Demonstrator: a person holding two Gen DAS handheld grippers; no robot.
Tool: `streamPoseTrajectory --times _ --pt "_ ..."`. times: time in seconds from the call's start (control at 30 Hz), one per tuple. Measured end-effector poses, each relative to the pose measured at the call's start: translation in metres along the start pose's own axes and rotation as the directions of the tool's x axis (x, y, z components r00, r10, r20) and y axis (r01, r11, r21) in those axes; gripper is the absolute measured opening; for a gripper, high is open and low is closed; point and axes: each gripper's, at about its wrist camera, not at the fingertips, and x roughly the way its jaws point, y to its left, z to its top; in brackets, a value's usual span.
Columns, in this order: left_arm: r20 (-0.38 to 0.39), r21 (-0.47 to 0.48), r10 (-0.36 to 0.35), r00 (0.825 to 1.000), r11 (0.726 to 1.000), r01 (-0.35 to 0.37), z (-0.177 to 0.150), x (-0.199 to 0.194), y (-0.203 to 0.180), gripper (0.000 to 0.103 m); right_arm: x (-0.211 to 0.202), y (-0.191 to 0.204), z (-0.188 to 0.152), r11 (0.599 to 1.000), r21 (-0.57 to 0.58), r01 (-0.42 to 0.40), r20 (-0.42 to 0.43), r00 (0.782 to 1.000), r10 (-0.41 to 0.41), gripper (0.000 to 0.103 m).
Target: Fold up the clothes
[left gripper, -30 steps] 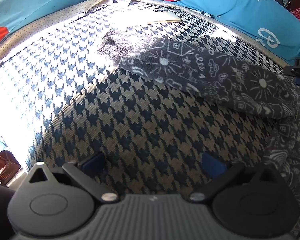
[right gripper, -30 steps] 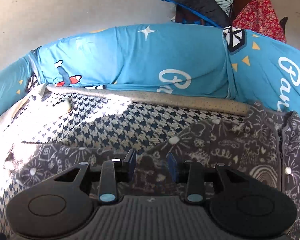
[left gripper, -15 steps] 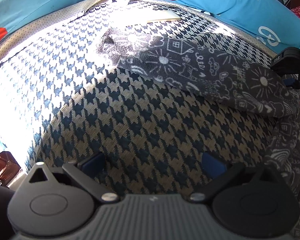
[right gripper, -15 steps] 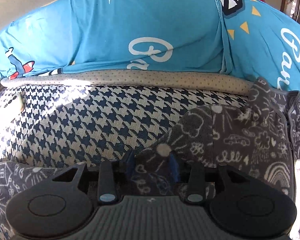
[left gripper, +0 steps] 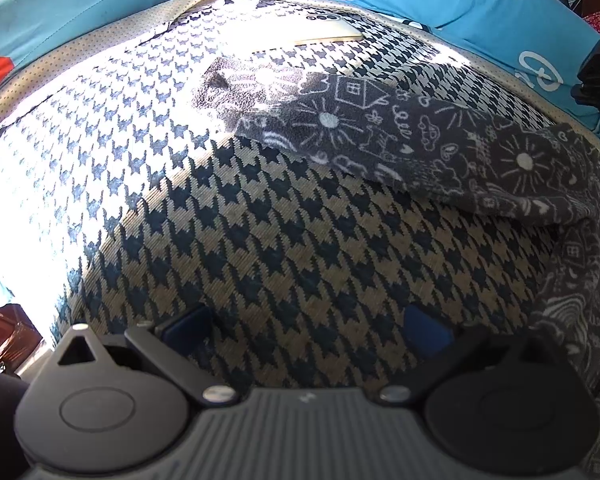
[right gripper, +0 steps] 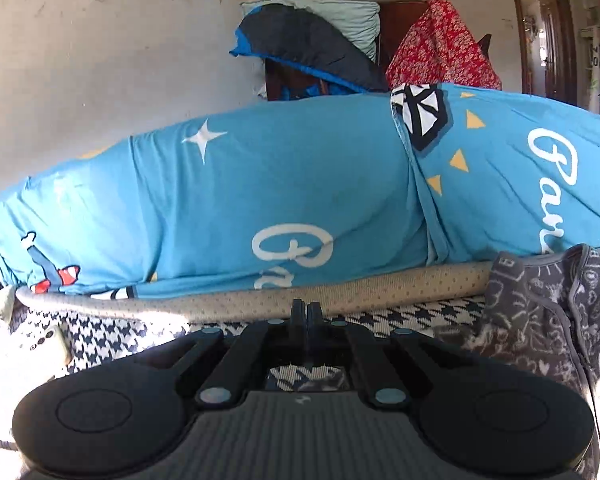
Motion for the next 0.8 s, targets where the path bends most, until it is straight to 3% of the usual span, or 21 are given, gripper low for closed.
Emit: streamPoseTrajectory --times 0.37,0.47,0.53,0.6,0.7,0.77,0.8 --pt "0.003 -0.008 -0.008 1.000 1.000 0.008 0.000 -0.001 0.003 0.103 -0.007 0.017 -0.003 0.985 -0.142 -0.099 -0.048 0.995 0.093 0.008" --pt "0.004 -0.003 -0.002 1.000 1.000 0.002 -0.001 -0.002 0.001 0.103 -0.008 0.019 -0.009 0.980 -0.166 -0.113 -0.094 0.991 0.099 0.008" --pt "0.003 0.000 0.000 1.000 1.000 0.000 -0.001 -0.002 0.001 0.103 -0.005 0.017 -0.014 0.979 -0.160 -0.128 -0.128 0.986 0.108 0.014" --pt "0.004 0.000 0.001 1.000 1.000 -0.001 -0.002 -0.001 0.000 0.103 0.001 0.017 -0.019 0.978 -0.161 -0.130 -0.164 0.981 0.103 0.027" --pt "0.004 -0.002 -0.001 1.000 1.000 0.001 -0.002 -0.002 0.000 0.103 0.010 0.019 -0.027 0.977 -0.177 -0.119 -0.204 0.975 0.082 0.027" --pt "0.004 0.000 0.001 1.000 1.000 -0.001 -0.002 -0.001 0.000 0.103 0.011 0.023 -0.033 0.972 -0.211 -0.102 -0.188 0.980 0.062 0.026" --pt "0.004 0.001 0.002 1.000 1.000 -0.002 -0.001 -0.001 0.000 0.103 0.011 0.025 -0.034 0.970 -0.221 -0.096 -0.179 0.982 0.056 0.018"
